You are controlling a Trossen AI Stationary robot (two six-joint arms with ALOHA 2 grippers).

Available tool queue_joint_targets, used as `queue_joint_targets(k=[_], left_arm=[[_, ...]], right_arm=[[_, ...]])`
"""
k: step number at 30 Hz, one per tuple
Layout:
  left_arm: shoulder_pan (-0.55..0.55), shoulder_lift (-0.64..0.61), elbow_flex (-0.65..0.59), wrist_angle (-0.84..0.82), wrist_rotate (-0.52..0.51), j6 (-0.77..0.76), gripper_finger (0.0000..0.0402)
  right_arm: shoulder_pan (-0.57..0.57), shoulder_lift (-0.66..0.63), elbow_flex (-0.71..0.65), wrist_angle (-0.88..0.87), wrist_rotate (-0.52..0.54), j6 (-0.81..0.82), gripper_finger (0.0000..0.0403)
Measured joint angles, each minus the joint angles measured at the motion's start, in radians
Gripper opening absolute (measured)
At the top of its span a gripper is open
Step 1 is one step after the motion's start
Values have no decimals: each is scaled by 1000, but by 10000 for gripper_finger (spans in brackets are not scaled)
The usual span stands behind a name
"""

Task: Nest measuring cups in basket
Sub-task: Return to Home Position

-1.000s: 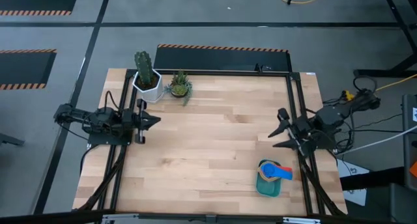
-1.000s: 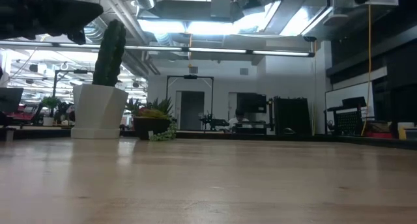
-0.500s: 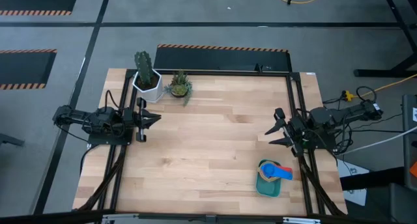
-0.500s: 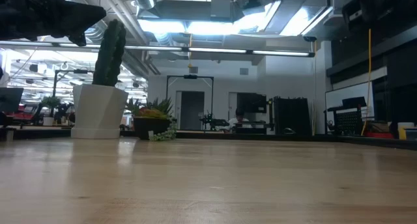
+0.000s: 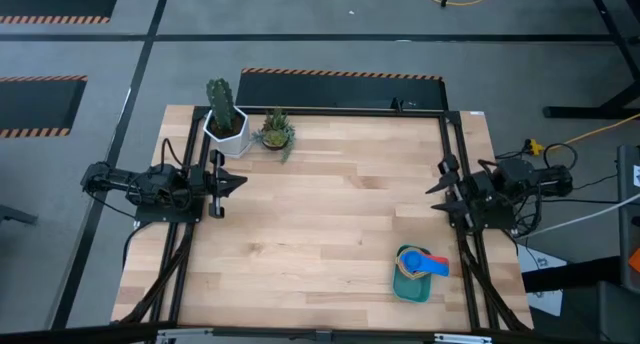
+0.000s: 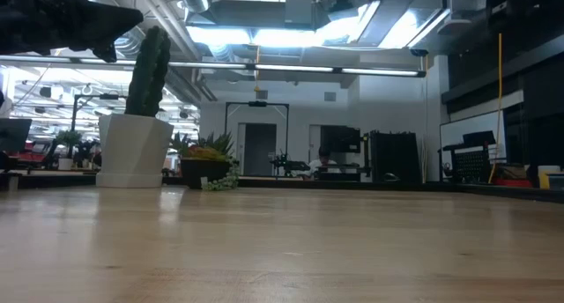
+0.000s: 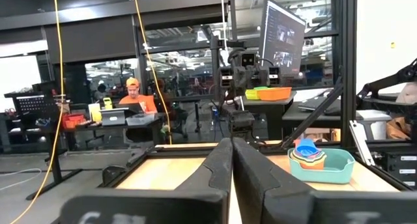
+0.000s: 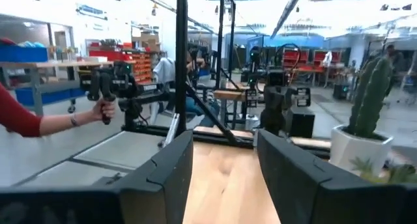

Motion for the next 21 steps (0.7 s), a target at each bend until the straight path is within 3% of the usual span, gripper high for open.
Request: queue_joint_targets(k=[9, 13, 21], left_arm=[[0, 0, 0, 6, 0, 0, 7], [0, 0, 0, 6, 0, 1, 15], [0, 0, 0, 6, 0, 2, 28]], right_arm=[[0, -1, -171, 148, 17, -28, 177], [-4, -1, -224, 203, 88, -42, 177], [-123, -1, -283, 204, 132, -69, 177]])
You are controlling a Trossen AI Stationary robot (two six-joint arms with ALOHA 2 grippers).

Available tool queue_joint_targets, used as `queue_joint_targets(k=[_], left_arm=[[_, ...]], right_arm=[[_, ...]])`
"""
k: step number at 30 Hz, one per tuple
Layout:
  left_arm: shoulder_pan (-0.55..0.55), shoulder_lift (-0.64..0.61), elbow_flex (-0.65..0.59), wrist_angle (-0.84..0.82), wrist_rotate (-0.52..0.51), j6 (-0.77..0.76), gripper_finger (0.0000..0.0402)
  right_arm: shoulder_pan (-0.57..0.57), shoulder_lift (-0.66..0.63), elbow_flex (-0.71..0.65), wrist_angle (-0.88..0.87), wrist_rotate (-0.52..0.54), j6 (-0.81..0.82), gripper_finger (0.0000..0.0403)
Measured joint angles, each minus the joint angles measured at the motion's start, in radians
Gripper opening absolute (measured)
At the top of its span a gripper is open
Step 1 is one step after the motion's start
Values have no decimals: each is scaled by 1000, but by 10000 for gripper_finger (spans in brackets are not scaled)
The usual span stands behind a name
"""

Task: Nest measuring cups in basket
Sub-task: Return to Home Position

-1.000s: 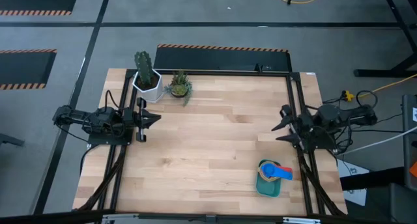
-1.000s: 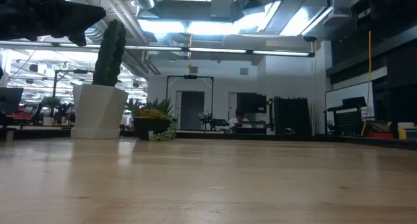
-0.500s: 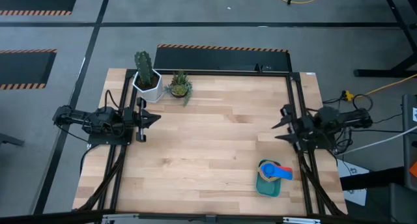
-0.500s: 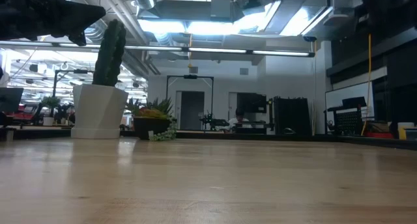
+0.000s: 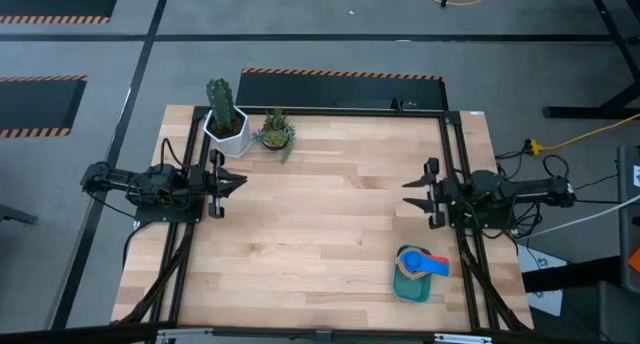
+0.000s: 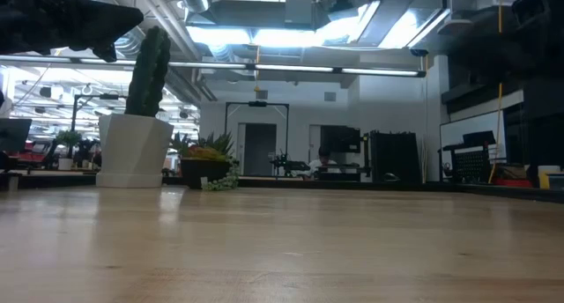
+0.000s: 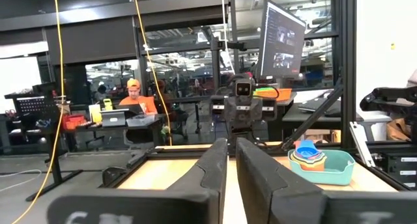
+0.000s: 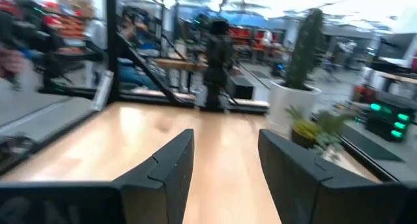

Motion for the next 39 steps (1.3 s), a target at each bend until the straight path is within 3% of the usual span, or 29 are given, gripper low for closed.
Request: queue_joint_targets(k=[11, 27, 39], left_arm=[[0, 0, 0, -2, 0, 1, 23], [0, 0, 0, -146, -5, 0, 3], [12, 0, 0, -228, -107, 29, 14]], right_arm=[[-185, 0, -10, -22, -215, 38, 177], [-199, 0, -10, -23, -218, 37, 177], [-199, 0, -9, -23, -218, 29, 177]])
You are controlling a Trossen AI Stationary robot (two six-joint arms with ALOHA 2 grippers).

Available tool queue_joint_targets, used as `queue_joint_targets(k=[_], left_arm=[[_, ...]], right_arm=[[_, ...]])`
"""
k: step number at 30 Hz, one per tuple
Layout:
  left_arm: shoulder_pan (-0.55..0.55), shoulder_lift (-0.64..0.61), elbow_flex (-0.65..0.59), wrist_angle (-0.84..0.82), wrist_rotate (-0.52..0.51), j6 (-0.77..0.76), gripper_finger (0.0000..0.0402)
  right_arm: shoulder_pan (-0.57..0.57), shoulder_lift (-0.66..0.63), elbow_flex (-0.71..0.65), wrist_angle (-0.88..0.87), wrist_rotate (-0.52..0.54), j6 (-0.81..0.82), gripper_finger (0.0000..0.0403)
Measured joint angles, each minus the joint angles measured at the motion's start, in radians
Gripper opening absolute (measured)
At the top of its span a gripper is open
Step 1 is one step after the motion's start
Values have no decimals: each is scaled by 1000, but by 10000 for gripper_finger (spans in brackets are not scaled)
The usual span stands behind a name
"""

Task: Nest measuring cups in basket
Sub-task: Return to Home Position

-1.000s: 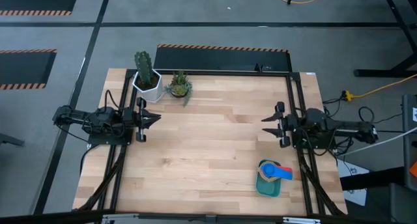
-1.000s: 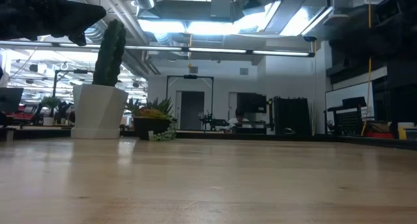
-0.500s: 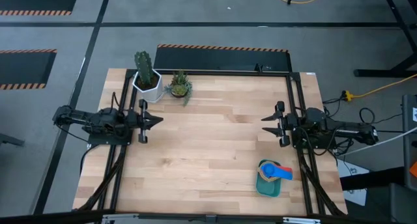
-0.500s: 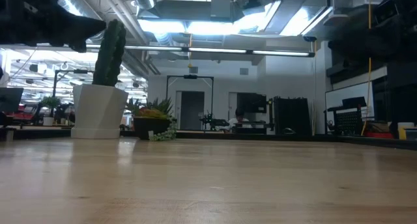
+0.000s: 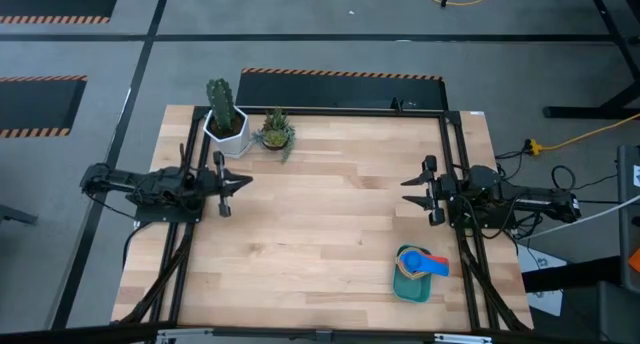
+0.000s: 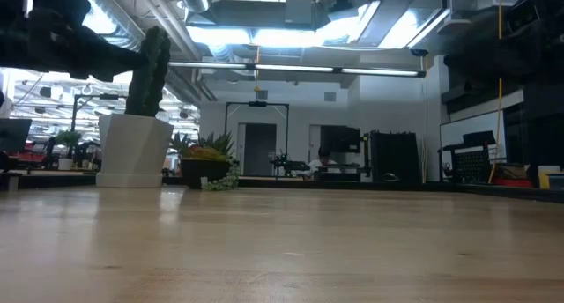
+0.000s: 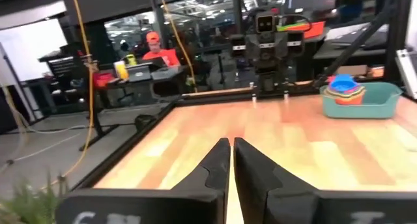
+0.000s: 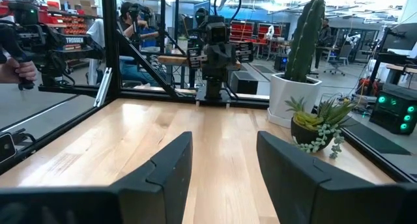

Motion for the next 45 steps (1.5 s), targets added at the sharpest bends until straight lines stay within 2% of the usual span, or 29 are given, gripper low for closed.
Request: queue_joint_targets(k=[5, 11, 17, 38, 45], left_arm=[[68, 0, 0, -4, 52, 16, 24], [181, 0, 0, -29, 225, -11, 32], [258, 0, 0, -52, 379, -90, 34], [260, 0, 0, -54, 374, -83, 8], [260, 0, 0, -54, 373, -82, 14]], right_arm=[[0, 0, 0, 0, 0, 6, 177], [0, 0, 0, 0, 5, 0, 177], [0, 1, 1, -17, 131, -43, 177], [0, 0, 1, -17, 131, -44, 177], [0, 0, 1, -17, 132, -43, 177]])
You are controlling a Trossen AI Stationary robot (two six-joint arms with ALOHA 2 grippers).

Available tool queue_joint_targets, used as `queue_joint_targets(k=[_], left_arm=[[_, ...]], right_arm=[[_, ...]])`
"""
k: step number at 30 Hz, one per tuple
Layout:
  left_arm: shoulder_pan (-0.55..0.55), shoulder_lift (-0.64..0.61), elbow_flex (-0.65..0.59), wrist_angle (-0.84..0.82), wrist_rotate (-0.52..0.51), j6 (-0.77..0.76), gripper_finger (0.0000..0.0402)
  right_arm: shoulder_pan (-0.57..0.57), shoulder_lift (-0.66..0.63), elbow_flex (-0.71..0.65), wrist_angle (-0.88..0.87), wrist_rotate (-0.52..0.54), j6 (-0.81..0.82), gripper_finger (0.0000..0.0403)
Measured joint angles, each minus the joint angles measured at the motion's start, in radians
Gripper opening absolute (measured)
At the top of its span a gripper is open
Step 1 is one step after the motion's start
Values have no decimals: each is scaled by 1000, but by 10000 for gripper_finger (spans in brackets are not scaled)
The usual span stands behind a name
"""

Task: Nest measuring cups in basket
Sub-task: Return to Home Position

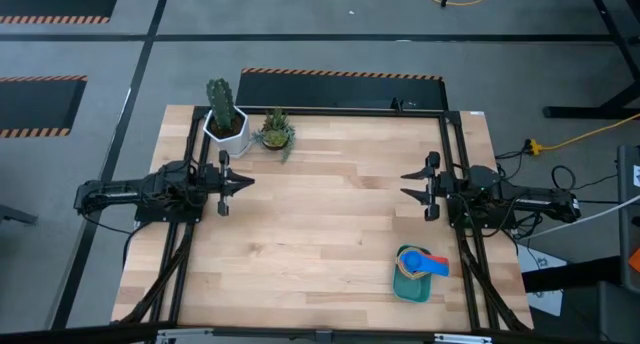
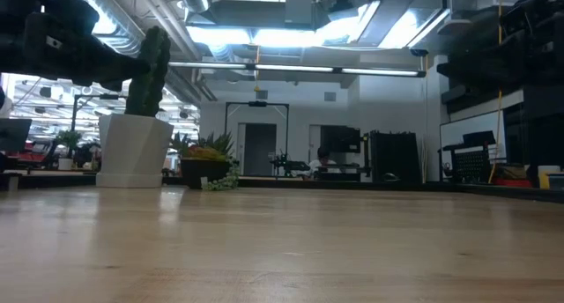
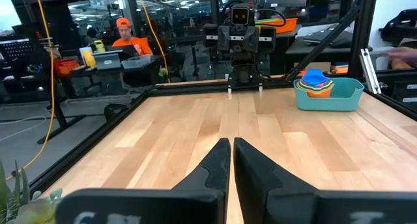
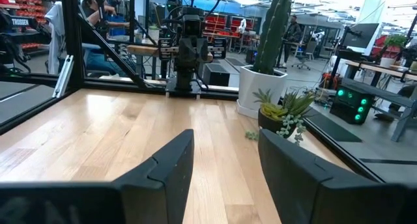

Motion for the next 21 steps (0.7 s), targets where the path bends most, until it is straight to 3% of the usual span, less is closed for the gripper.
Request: queue_joint_targets(k=[21], left_arm=[[0, 0, 0, 0, 0, 1, 28]], right_arm=[[0, 0, 0, 0, 0, -1, 177]])
